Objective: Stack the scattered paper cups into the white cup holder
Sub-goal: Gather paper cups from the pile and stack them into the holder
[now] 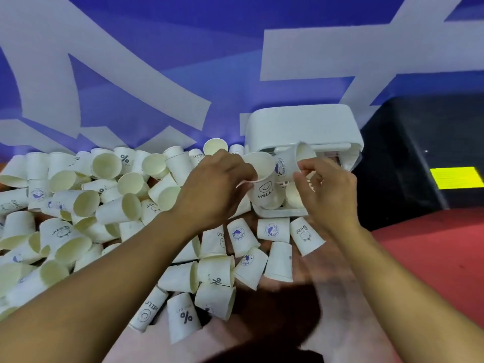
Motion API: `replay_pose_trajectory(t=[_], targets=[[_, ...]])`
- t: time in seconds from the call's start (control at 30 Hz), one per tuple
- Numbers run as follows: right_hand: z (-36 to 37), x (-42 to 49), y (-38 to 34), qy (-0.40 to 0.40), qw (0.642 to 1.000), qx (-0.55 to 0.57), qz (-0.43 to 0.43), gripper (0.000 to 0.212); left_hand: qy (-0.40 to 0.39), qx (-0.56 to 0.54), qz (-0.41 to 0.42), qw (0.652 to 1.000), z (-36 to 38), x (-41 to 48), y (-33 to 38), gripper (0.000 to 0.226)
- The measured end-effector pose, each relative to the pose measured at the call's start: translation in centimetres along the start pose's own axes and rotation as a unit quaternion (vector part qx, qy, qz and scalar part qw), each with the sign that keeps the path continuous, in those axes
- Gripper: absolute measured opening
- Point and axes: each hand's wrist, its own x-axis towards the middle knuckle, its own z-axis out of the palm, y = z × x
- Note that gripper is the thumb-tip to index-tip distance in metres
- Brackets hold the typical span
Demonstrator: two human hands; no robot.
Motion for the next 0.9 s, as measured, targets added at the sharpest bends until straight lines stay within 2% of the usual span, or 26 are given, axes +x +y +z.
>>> replay_pose_trajectory(t=[0.17, 0.4, 0.63, 0.9], targets=[[-1.7, -1.3, 4.5, 0.009, 0.998, -0.052, -0.045, 0.008, -0.007, 0.057, 0.030, 0.998, 3.2, 1.3, 1.9, 0.011], [-1.6, -2.5, 7.5, -0.065, 0.994, -0.073, -0.038, 0.015, -0.023, 0.083, 0.064, 0.994, 7.8, 1.4, 3.1, 0.022], [0.5, -2.6, 8.9, -0.126, 0.981, -0.132, -0.061, 0.017, -0.053, 0.119, 0.031, 0.991, 10.4, 1.6, 3.0, 0.006], [3.4, -2.8, 11.1, -0.228, 0.958, -0.161, -0.061, 0.005, -0.131, 0.150, -0.017, 0.980, 12.7, 1.9, 2.6, 0.018]])
